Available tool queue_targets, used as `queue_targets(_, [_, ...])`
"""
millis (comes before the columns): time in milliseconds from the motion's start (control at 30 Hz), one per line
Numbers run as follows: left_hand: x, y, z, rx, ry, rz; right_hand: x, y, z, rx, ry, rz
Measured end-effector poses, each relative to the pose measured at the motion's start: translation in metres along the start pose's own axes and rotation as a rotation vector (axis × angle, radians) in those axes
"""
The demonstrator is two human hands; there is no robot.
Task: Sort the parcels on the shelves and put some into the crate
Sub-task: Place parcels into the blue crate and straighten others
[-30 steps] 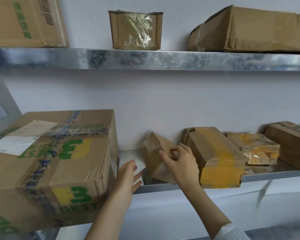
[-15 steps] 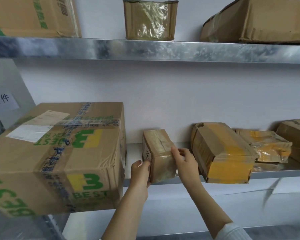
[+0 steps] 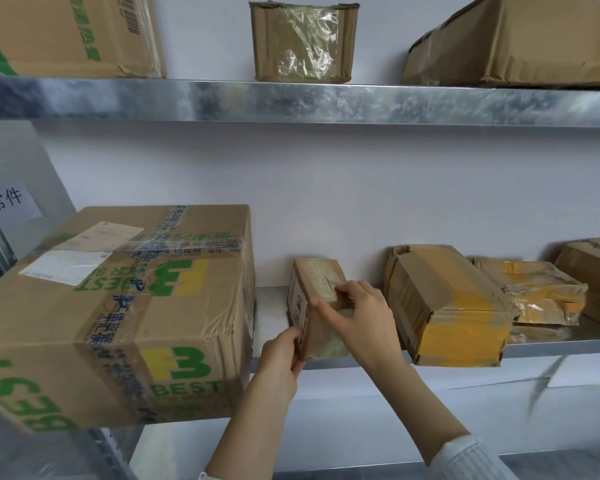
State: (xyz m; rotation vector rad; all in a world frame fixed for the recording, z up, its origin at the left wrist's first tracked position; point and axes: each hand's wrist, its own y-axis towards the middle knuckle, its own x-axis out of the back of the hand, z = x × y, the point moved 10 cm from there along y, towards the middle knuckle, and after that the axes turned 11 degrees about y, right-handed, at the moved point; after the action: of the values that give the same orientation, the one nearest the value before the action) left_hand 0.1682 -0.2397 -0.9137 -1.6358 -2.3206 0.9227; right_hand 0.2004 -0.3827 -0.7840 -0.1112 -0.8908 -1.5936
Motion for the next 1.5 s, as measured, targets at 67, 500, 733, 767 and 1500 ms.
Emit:
queue_targets(67, [-0.001, -0.001, -0.002, -0.009, 0.016, 0.008, 0.005, -0.002, -0.003, -0.034, 0.070, -0.029])
queue_targets(500, [-0.036, -0.047, -0.046, -0.370, 0.175, 0.149, 0.044, -0.034, -0.044, -0.252, 0.703, -0.208])
queue_targets(733, [-0.045, -0.089, -0.052, -0.508, 0.377, 0.239, 0.066, -0.058, -0.040, -0.281, 0.961, -0.270])
queue_targets(767, [-0.043, -0.093, -0.052, -0.519, 0.385, 0.250, 0.067, -0.061, -0.038, -0.285, 0.991, -0.261])
queue_targets(1500, [-0.042, -0.104, -0.078, -0.693, 0.248, 0.150, 0.049, -0.052, -0.010, -0.322, 1.024, -0.356])
